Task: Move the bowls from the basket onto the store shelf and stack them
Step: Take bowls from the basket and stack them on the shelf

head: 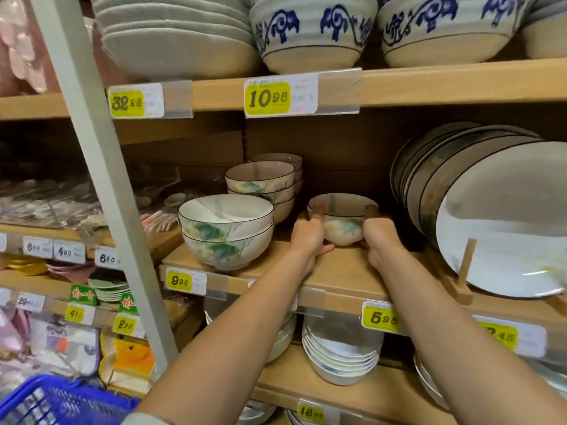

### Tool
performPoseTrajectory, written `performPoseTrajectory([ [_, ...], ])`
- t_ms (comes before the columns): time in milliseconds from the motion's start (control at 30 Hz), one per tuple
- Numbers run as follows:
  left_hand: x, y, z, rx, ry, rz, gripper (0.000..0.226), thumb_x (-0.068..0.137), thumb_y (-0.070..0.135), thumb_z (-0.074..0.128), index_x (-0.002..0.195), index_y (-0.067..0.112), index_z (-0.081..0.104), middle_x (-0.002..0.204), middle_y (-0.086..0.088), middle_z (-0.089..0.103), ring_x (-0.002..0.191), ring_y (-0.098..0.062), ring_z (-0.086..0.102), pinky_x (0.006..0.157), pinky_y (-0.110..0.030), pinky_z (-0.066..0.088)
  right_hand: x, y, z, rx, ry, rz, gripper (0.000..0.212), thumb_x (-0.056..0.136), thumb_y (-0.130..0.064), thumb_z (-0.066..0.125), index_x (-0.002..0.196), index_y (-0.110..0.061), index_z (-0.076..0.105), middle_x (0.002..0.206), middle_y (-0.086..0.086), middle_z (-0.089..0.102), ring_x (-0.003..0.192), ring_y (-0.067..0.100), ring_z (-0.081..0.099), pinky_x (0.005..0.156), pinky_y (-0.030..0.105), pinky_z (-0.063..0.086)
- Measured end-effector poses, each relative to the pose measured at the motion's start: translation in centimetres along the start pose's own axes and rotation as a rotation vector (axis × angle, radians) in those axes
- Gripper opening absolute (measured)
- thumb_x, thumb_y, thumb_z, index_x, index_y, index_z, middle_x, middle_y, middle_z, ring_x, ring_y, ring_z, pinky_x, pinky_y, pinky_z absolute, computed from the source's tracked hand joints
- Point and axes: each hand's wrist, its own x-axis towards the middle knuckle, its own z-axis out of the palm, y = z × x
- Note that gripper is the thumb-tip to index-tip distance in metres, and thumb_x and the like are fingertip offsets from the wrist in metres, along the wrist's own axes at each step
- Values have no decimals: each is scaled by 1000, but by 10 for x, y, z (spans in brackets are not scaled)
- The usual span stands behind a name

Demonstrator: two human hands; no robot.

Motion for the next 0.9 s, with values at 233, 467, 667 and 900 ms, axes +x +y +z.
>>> performPoseTrajectory([
  [233,51,5,31,42,22,6,59,97,57,35,142,21,44,140,-8,49,125,-37,48,87,-49,54,35,-16,11,-154,64,-67,51,100,-43,34,141,-14,43,140,15,49,125,35,49,107,47,40],
  [467,100,-5,51,-21,-12,63,55,97,57,37,138,21,49,137,-13,52,120,-35,54,91,-50,54,73,-5,23,-39,169,-162,57,98,-50,38,138,-11,49,139,13,53,127,31,49,109,43,37],
  [667,140,-11,68,-154,20,73,49,100,47,40,133,13,54,131,-15,56,115,-34,58,79,-46,59,117,-2,40,-69,301,-178,64,96,-54,40,135,-5,50,138,18,53,129,34,48,108,44,36],
  [900,173,-18,81,-190,59,99,46,100,43,45,126,8,59,119,-14,63,100,-26,63,74,-39,60,154,-2,54,-85,319,-163,62,100,-52,29,125,-4,59,127,20,60,118,35,55,95,36,41],
])
